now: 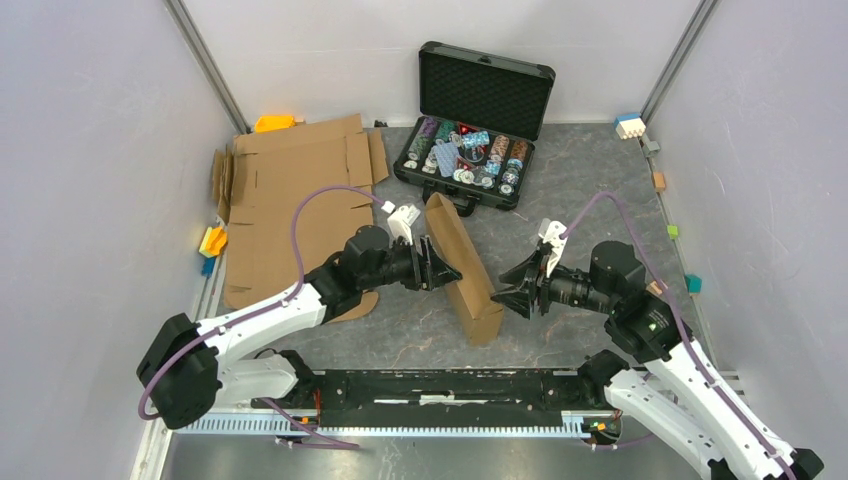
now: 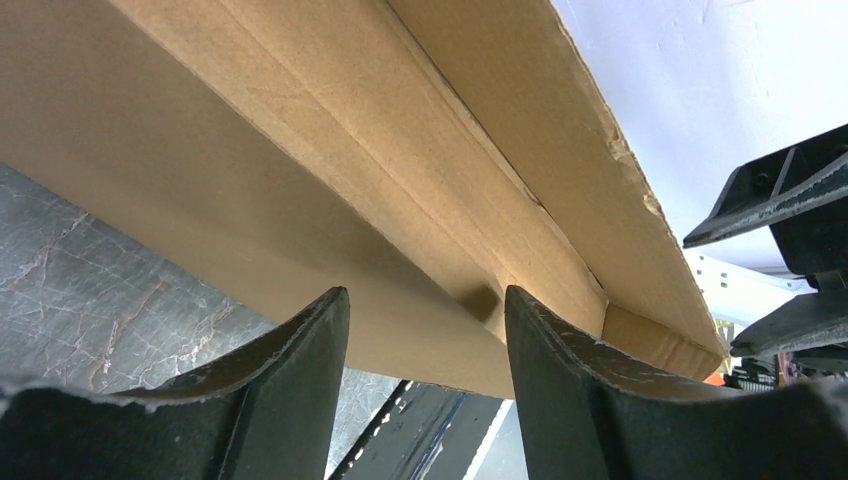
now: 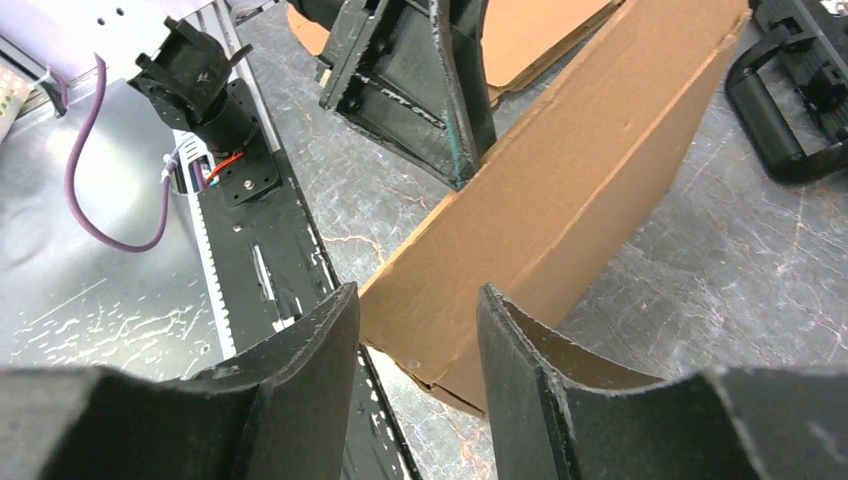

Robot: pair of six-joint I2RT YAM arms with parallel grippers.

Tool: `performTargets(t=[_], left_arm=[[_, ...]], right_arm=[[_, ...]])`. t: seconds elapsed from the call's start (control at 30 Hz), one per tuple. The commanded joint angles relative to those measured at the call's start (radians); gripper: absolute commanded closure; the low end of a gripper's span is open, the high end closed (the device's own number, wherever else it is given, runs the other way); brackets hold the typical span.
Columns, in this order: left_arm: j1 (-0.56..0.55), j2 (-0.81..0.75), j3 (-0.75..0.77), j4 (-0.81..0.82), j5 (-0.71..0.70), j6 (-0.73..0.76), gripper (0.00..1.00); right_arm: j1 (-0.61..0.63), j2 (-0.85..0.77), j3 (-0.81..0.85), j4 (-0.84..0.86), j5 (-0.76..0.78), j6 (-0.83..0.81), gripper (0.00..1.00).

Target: Fold the paper box

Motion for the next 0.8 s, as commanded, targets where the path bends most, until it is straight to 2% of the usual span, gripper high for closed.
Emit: performTargets(t=[0.0, 0.23, 0.4, 0.57, 0.77], left_arm=[[0.004, 0.000, 0.045, 0.001, -0.024, -0.017, 0.35], [0.004, -0.001, 0.050, -0.016, -0.034, -0.011, 0.37], [0.004, 0.001, 0.059, -0.034, -0.043, -0.003, 0.37], [0.004, 0.023, 0.067, -0.035, -0.037, -0.001, 0.37], [0.004, 0.027, 0.065, -0.034, -0.041, 0.000, 0.38]], right_arm=[[0.034, 0.005, -0.004, 0.043, -0.013, 0.021, 0.48], [0.144, 0.065, -0.015, 0.045, 0.087, 0.015, 0.55], [0.224, 0.101, -0.035, 0.055, 0.140, 0.011, 0.66], [0.244, 0.126, -0.033, 0.013, 0.195, -0.015, 0.71], [0.249, 0.162, -0.033, -0.068, 0.246, -0.060, 0.71]])
